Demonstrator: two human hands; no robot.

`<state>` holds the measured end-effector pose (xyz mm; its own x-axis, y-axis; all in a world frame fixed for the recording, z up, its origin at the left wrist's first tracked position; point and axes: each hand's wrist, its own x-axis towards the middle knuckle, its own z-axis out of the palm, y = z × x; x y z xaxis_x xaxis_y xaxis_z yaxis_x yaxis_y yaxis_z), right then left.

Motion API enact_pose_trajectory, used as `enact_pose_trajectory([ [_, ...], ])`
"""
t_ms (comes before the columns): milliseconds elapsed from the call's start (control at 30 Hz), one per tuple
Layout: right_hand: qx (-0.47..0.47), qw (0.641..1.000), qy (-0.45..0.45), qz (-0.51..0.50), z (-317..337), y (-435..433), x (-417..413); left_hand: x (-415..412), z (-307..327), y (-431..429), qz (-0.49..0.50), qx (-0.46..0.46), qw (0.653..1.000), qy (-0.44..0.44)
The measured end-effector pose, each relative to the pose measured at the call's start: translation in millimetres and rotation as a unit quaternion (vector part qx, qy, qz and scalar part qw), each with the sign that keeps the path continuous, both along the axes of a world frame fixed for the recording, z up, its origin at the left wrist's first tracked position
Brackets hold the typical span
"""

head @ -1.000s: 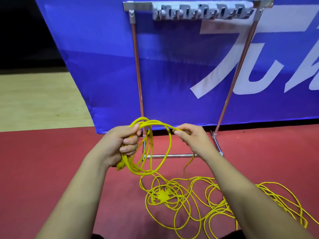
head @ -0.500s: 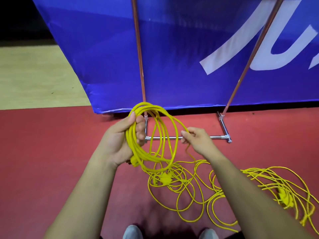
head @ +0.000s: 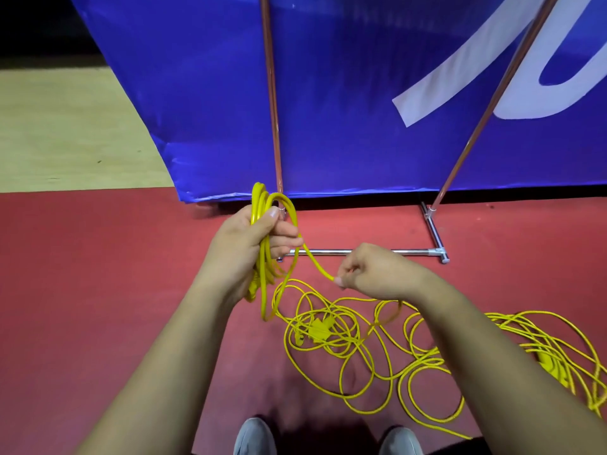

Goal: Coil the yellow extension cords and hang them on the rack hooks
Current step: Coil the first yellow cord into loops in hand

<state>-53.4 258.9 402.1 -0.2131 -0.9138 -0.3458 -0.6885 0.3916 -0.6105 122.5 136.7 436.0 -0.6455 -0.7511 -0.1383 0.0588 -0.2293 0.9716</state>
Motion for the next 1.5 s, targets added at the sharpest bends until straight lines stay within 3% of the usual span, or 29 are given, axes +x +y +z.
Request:
enact_pose_trajectory([
  [100, -0.060, 0.995, 0.048, -0.057, 7.7, -0.6, -2.3, 2.2, -1.9, -0.2, -0.034, 0.030, 0.998, -0.033],
  [200, -0.184, 0.945, 0.113, -0.248, -2.5, -1.5, -24.7, 10.1, -2.0, -9.3, -0.075, 0.085, 0.992, -0.054],
  [267, -0.214, 0.920, 0.104, -0.311, -13.0, 1.0, -36.4, 14.9, -2.4, -15.7, -0.075, 0.108, 0.989, -0.068],
  [533, -0.087, 0.984, -0.034, -0.151, -24.1, 0.0, -21.2, 12.2, -2.6, -29.7, 0.071, 0.146, 0.981, 0.109],
  [633, 0.023, 0.991, -0.125, -0.042, -13.8, 3.9, -13.6, 9.0, 0.8, -22.4, 0.054, 0.110, 0.990, 0.072],
  [733, 0.092, 0.970, -0.198, 0.106, 4.2, 6.2, 0.5, 2.7, 0.4, -4.6, -0.058, 0.061, 0.996, -0.022],
  [800, 0.055, 0.951, -0.280, 0.120, 15.1, 4.7, 6.2, -0.7, -3.2, 5.8, -0.155, 0.038, 0.984, -0.074],
  [867, -0.025, 0.927, -0.369, 0.064, 22.6, 2.2, 5.3, -1.6, -6.5, 12.5, -0.237, 0.015, 0.964, -0.119],
  [1000, -0.141, 0.883, -0.444, -0.052, 21.2, 0.5, -7.3, 0.6, -3.7, 13.6, -0.259, 0.057, 0.962, -0.058],
  [1133, -0.128, 0.935, -0.327, -0.043, 2.4, 8.4, -22.5, 3.5, 5.5, 4.2, -0.183, 0.195, 0.961, 0.075],
  [1200, -0.125, 0.930, -0.338, -0.073, -7.3, 10.8, -26.2, 4.9, 6.4, -1.1, -0.156, 0.198, 0.964, 0.087],
  [1367, -0.219, 0.882, -0.371, -0.191, -5.0, 5.6, -29.1, 13.6, -1.9, -4.9, -0.207, 0.098, 0.969, -0.093],
  [1500, -0.231, 0.917, -0.280, -0.168, 14.1, 3.2, -21.0, 12.1, -1.3, 3.5, -0.228, 0.160, 0.955, -0.104],
])
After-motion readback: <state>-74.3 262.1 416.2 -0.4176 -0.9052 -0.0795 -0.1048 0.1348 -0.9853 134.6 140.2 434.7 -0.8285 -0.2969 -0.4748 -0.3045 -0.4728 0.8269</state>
